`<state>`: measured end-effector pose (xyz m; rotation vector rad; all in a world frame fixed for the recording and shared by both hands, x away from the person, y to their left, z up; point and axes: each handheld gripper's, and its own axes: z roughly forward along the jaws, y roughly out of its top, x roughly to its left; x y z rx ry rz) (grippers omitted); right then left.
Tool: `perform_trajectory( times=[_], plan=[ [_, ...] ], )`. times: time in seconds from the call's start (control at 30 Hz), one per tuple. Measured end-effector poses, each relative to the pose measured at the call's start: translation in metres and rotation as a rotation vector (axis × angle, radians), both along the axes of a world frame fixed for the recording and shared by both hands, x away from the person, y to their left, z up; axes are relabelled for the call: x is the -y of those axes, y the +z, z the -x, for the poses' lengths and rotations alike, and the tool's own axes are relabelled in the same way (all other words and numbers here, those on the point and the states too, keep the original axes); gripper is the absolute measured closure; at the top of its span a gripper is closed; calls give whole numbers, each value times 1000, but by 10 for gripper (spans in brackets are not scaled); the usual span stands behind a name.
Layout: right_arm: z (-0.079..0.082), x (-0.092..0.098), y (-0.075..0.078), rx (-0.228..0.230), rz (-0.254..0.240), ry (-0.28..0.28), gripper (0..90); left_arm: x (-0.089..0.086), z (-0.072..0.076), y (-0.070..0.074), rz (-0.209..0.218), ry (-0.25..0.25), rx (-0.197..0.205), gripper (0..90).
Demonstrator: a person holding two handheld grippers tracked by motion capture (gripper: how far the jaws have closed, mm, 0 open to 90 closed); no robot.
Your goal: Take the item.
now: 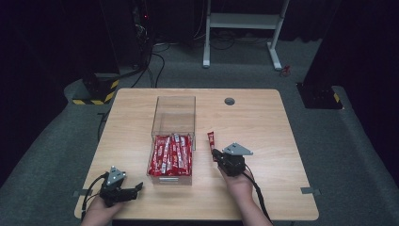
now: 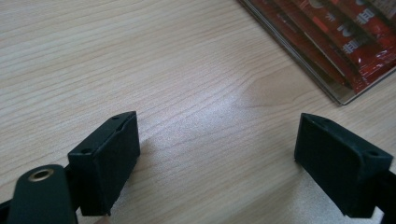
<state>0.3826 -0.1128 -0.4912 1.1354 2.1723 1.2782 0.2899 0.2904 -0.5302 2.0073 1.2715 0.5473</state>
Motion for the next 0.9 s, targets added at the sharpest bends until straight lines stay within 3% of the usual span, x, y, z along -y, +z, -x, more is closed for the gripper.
perform_trajectory(
  times=[0.9],
  plan=[
    [-10, -5, -24, -78, 47, -11, 890, 0, 0, 0, 2, 0, -1, 145]
  ],
)
